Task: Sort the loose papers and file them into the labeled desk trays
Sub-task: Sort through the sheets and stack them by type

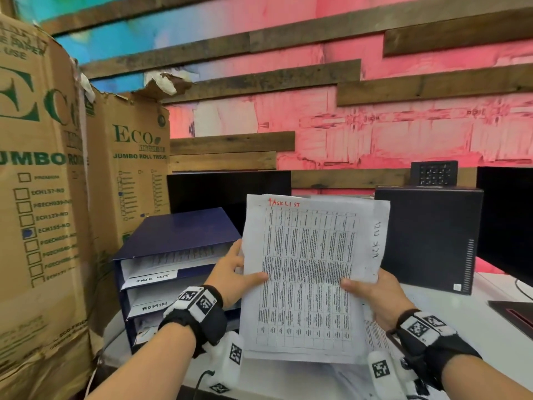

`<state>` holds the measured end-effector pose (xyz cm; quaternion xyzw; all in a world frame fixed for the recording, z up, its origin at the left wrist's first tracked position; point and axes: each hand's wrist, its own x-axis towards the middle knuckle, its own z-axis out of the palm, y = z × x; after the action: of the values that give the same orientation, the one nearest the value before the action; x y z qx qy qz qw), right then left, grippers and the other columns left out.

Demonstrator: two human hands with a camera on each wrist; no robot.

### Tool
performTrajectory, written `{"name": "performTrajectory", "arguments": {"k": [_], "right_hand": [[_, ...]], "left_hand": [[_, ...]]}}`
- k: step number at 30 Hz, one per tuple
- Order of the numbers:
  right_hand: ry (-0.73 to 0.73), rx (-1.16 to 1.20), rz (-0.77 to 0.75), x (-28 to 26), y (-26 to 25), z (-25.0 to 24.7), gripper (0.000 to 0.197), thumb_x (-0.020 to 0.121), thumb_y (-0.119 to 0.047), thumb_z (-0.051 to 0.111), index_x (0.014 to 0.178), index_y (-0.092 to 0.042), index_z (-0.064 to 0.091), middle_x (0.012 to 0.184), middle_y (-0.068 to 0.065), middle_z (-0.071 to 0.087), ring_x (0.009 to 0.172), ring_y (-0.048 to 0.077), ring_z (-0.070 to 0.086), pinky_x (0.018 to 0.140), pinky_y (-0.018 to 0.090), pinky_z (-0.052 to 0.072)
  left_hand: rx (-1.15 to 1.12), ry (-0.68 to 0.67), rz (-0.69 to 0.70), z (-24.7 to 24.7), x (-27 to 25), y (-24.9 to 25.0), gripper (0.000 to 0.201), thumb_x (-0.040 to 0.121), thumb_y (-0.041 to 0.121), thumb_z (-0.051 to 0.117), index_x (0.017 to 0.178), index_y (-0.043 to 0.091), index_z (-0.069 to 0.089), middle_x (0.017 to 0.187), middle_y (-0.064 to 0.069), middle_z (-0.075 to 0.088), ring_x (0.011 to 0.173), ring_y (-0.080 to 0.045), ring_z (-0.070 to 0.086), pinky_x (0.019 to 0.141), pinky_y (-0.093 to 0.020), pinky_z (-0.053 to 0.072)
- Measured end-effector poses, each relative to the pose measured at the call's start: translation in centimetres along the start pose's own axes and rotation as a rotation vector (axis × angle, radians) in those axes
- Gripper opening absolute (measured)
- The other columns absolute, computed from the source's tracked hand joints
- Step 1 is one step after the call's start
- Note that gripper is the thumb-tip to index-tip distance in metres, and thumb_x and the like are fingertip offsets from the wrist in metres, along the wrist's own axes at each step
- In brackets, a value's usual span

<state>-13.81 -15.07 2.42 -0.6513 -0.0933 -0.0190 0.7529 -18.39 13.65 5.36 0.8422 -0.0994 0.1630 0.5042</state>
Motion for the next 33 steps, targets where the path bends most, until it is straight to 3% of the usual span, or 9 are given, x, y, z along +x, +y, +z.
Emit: {"name": "performTrajectory", "arguments": {"k": [4,9,12,16,19,22,27,30,33], "right_hand": [[0.007,-0.059,0.002,-0.5,0.7,-0.9,0.052,0.058,-0.009,0.081,0.107,-0.01,0.064,0.1,0.009,0.073,0.095,0.028,0.069,0.086,0.048,0.054],[-0.005,-0.048,0.012,-0.2,1.6,-0.8,0.047,0.067,-0.007,0.081,0.111,-0.008,0.065,0.102,0.01,0.073,0.094,0.028,0.07,0.088,0.049,0.054],[-0.014,-0.011,0.036,0.0,1.7,-0.4,0.037,0.074,-0.002,0.075,0.11,-0.004,0.065,0.101,0.014,0.072,0.092,0.03,0.07,0.087,0.05,0.054],[0.037,-0.065,0.016,0.6,2.3,-0.4,0.026,0.077,-0.006,0.074,0.1,-0.015,0.066,0.1,0.007,0.072,0.093,0.028,0.069,0.089,0.048,0.053],[0.07,-0.051,0.021,1.1,2.7,-0.3,0.026,0.077,-0.004,0.074,0.098,-0.016,0.067,0.1,0.007,0.072,0.094,0.028,0.068,0.09,0.048,0.052],[0.068,-0.083,0.02,1.6,2.7,0.2,0.027,0.074,-0.005,0.077,0.099,-0.012,0.068,0.1,0.009,0.073,0.092,0.029,0.069,0.089,0.05,0.053],[0.018,-0.077,0.008,1.2,2.0,2.0,0.032,0.072,0.0,0.077,0.102,-0.008,0.067,0.101,0.01,0.072,0.092,0.028,0.069,0.087,0.047,0.054],[-0.028,-0.113,-0.002,0.8,1.8,2.9,0.04,0.068,-0.005,0.082,0.105,-0.009,0.067,0.099,0.008,0.073,0.09,0.027,0.07,0.085,0.047,0.055],[-0.06,-0.17,-0.021,0.4,1.6,3.3,0.035,0.067,-0.011,0.083,0.098,-0.01,0.067,0.091,0.005,0.074,0.081,0.022,0.072,0.068,0.035,0.059]], "left_hand": [[-0.103,0.049,-0.163,1.4,-0.4,0.2,0.014,0.081,0.012,0.073,0.095,0.016,0.072,0.105,0.002,0.072,0.09,-0.014,0.07,0.08,-0.032,0.058],[-0.025,0.211,-0.196,2.4,-0.5,-0.8,0.006,0.085,0.013,0.07,0.084,0.018,0.069,0.081,0.005,0.071,0.074,-0.008,0.069,0.064,-0.021,0.053],[-0.047,0.272,-0.21,1.9,-0.7,-1.6,0.007,0.086,0.01,0.067,0.086,0.017,0.069,0.082,0.004,0.07,0.076,-0.01,0.068,0.068,-0.025,0.052],[0.015,0.339,-0.201,0.3,-1.1,-3.0,0.009,0.088,0.01,0.064,0.093,0.016,0.068,0.09,0.002,0.069,0.083,-0.015,0.066,0.077,-0.03,0.051],[0.065,0.319,-0.246,-1.3,-1.7,-4.2,0.021,0.091,0.012,0.061,0.111,0.012,0.066,0.105,-0.002,0.067,0.099,-0.022,0.063,0.091,-0.037,0.049],[0.035,0.298,-0.296,-2.7,-2.6,-5.1,0.027,0.093,0.014,0.059,0.119,0.011,0.062,0.112,-0.004,0.065,0.105,-0.024,0.061,0.097,-0.041,0.046],[-0.089,0.305,-0.291,-3.4,-3.5,-4.8,0.017,0.092,0.011,0.059,0.108,0.013,0.064,0.109,-0.006,0.067,0.101,-0.023,0.063,0.09,-0.035,0.048],[-0.116,0.307,-0.295,-3.5,-3.6,-4.6,0.014,0.09,0.016,0.062,0.103,0.011,0.067,0.105,-0.006,0.071,0.099,-0.025,0.066,0.094,-0.046,0.05],[-0.179,0.309,-0.311,-3.2,-3.4,-4.2,0.011,0.088,0.016,0.065,0.099,0.013,0.064,0.097,-0.007,0.073,0.092,-0.029,0.068,0.091,-0.052,0.051]]}}
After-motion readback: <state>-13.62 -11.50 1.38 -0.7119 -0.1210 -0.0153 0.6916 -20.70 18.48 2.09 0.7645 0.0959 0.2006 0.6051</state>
